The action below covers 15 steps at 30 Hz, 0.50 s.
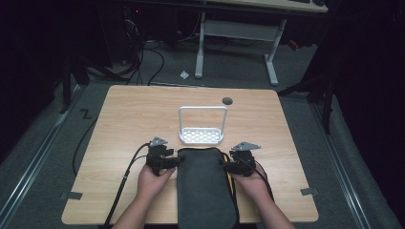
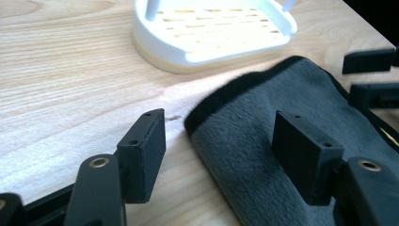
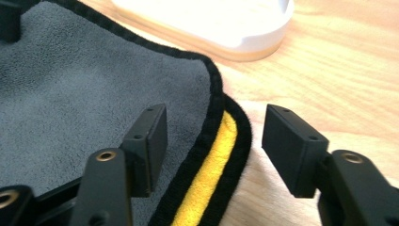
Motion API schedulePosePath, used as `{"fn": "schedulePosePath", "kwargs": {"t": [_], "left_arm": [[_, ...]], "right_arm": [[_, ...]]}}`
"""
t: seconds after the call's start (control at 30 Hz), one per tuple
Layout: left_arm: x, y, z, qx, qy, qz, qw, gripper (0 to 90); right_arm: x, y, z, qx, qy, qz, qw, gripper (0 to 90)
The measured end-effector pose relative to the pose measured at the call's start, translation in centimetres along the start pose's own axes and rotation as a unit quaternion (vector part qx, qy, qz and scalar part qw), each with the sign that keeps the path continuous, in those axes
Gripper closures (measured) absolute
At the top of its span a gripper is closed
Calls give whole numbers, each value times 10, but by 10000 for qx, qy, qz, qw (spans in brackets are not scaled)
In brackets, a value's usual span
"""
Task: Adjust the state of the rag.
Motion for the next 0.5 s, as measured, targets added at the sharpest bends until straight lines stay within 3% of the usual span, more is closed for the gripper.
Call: {"fn": "schedulePosePath", "kwargs": {"t": [0.23, 0.5], "left_arm": [[4, -1, 1, -36, 55, 115, 9999, 370], [9, -1, 4, -168, 73, 231, 9996, 394]], "right_arm": [[-5, -7, 0, -33, -109, -80, 9999, 381], [-1, -14, -1, -52, -180, 30, 9998, 384]]}}
Point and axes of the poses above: each handheld gripper's, and its own axes: y roughly backward along the jaws, z roughly out of its underside, x roughly to its right, the point moved 8 cm from there along -y, roughly forward along the jaws, and after that the axes turned 14 degrees about -y, right-handed, at the moved point
